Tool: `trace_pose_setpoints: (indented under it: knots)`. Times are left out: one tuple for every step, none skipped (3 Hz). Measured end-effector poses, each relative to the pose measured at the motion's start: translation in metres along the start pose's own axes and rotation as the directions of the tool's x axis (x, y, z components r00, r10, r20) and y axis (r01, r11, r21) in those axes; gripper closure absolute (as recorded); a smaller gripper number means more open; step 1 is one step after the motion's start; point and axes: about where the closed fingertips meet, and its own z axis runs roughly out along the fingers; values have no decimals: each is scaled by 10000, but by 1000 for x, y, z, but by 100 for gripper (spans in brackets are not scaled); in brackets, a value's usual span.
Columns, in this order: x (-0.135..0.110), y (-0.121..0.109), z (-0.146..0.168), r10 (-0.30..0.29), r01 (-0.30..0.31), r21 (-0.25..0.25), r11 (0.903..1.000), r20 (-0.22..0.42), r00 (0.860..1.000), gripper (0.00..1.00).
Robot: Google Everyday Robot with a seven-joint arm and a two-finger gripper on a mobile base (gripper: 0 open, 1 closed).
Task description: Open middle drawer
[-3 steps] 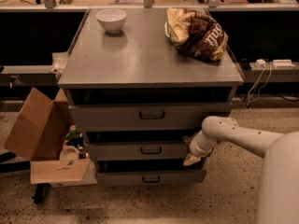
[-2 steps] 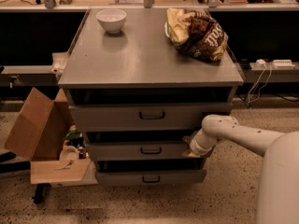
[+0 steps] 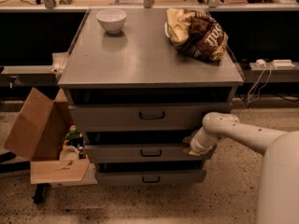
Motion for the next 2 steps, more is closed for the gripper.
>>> trace_pose_setpoints:
  knots:
    - [-2, -3, -6, 0, 0, 0, 10000, 0, 10000, 100]
    - [-2, -3, -7, 0, 0, 0, 10000, 0, 10000, 100]
